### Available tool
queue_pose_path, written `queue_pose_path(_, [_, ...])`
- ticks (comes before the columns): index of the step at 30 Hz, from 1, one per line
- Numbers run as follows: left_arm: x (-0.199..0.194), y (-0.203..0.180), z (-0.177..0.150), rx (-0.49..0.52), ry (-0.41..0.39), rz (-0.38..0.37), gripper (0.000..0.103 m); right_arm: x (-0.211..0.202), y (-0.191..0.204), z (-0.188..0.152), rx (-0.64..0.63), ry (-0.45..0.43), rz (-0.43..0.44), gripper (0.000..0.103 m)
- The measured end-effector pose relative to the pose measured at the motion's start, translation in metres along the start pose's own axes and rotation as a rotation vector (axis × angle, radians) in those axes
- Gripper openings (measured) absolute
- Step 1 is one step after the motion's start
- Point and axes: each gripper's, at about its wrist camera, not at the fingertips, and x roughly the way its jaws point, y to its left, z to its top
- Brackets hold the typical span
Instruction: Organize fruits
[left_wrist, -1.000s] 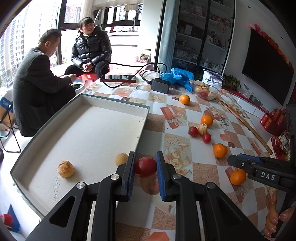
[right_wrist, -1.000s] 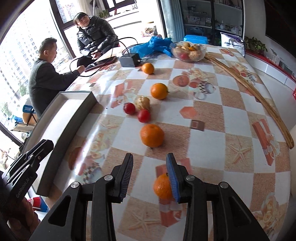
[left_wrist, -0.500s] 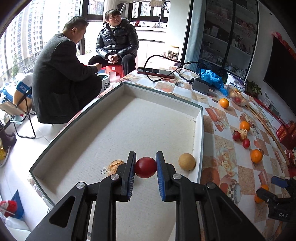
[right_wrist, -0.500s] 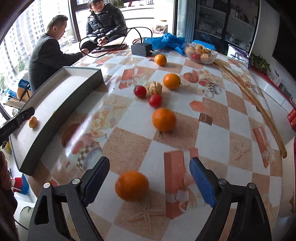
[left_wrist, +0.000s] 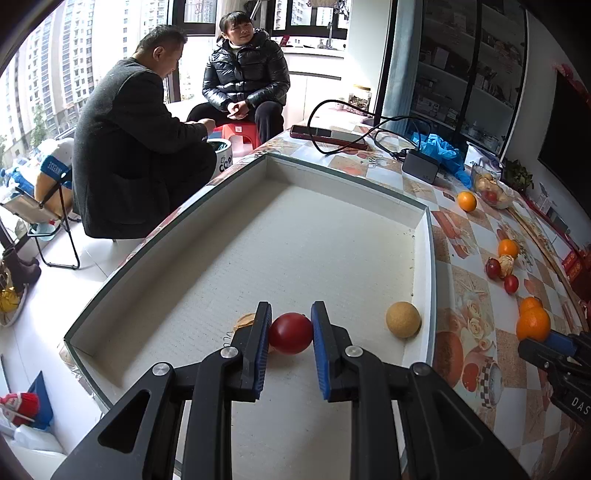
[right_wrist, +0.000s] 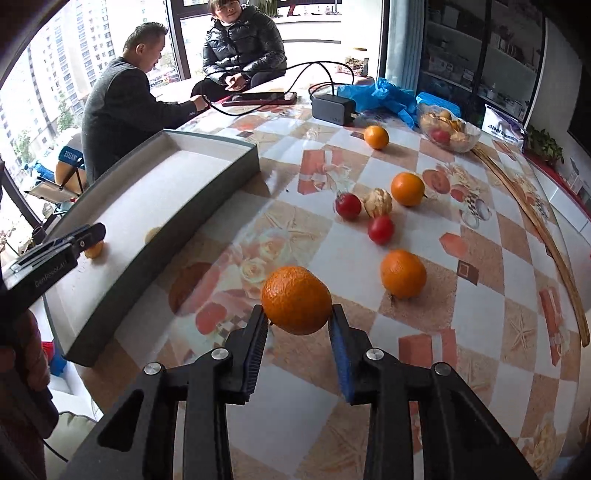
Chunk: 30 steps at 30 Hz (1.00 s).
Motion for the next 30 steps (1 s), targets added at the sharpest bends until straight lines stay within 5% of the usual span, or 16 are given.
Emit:
queue_pose_path(6, [0.001,0.007,0.003,-0.006,0.001,0.024,0.024,0.012,0.043,0.049,-0.049,-0.025,0.104,0.030])
queue_pose_path(11, [0.003,0.010,0.001,-0.004,0.000,0.053,0.025,0.029,0.066,0.075,-0.091,-0.001,0.108,0.032])
queue_pose_path(12, [0.002,0.010,0.001,-0.001,-0.006,0.056,0.025,0.032,0.061,0.077,-0.076,0.006,0.104,0.041])
queue_pose_path(13, [0.002,0.010,0.000,0.004,-0.010,0.055,0.025,0.032,0.054,0.078,-0.058,-0.003,0.090,0.068])
queue_pose_path(15, [0.002,0.010,0.000,0.015,-0.021,0.059,0.030,0.030,0.039,0.074,-0.039,-0.039,0.043,0.082])
queue_pose_path(19, [0.001,0.015,0.001,-0.003,-0.036,0.068,0.053,0.044,0.024,0.060,-0.068,0.015,0.022,0.082])
queue_pose_path(27, [-0.002,0.021,-0.001,-0.023,-0.032,0.071,0.061,0.069,0.045,0.045,-0.258,0.028,0.077,0.082])
queue_pose_path(29, [-0.001,0.021,-0.004,-0.017,-0.022,0.073,0.061,0.077,0.050,0.046,-0.275,0.032,0.093,0.075])
queue_pose_path(30, [0.000,0.021,-0.005,-0.012,-0.019,0.075,0.061,0.082,0.052,0.046,-0.279,0.045,0.099,0.061])
